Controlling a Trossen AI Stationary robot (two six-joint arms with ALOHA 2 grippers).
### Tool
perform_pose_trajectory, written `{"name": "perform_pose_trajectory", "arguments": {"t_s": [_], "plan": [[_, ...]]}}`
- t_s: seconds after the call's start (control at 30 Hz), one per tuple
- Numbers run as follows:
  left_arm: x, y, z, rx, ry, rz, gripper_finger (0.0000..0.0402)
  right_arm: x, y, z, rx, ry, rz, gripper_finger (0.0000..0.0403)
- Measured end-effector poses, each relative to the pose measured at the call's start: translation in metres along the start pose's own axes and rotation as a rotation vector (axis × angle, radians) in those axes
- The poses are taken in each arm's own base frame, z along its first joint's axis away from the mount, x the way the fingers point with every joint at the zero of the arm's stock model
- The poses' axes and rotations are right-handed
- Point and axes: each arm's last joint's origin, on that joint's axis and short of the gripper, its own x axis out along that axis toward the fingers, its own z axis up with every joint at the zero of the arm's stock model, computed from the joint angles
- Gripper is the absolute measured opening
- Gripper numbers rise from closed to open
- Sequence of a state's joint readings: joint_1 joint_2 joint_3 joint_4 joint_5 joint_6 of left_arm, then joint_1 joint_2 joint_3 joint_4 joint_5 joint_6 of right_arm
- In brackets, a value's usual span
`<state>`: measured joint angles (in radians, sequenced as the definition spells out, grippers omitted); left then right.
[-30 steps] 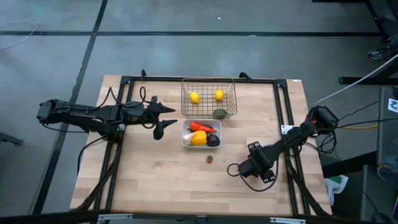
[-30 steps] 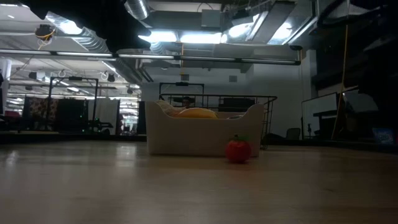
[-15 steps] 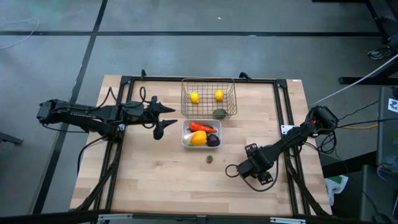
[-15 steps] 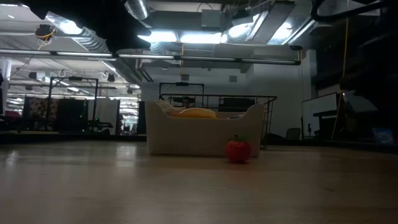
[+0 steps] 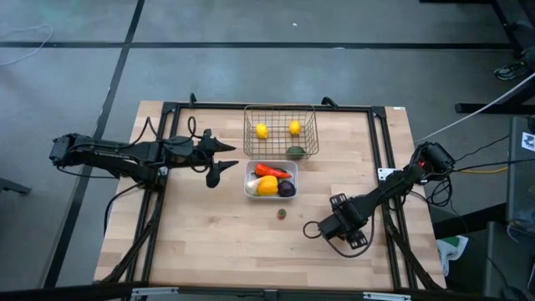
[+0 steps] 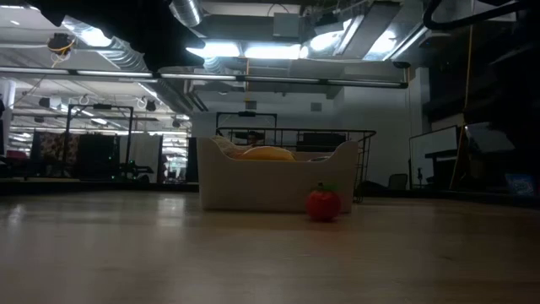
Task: Sort produce into baskets
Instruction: Put the red tomato into the black wire basket
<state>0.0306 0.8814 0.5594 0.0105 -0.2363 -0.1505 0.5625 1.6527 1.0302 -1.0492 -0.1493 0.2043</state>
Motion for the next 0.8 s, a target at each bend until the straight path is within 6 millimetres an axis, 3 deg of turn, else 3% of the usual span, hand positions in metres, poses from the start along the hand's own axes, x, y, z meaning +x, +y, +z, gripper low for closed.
{"name": "perform_pose_trajectory", "arguments": {"t_s": [0.17,0.47,0.8], "plan": [[0.000,0.000,0.000,0.000,0.000,0.000,0.0235,0.000,0.000,0.000,0.000,0.000,0.000,0.0305],[0.000,0.000,0.000,0.000,0.000,0.000,0.0235,-0.001,-0.003,0.001,0.013,-0.002,0.002,0.0314],[0.000,0.000,0.000,0.000,0.000,0.000,0.0235,-0.030,-0.043,0.017,0.102,-0.095,-0.065,0.0315]]}}
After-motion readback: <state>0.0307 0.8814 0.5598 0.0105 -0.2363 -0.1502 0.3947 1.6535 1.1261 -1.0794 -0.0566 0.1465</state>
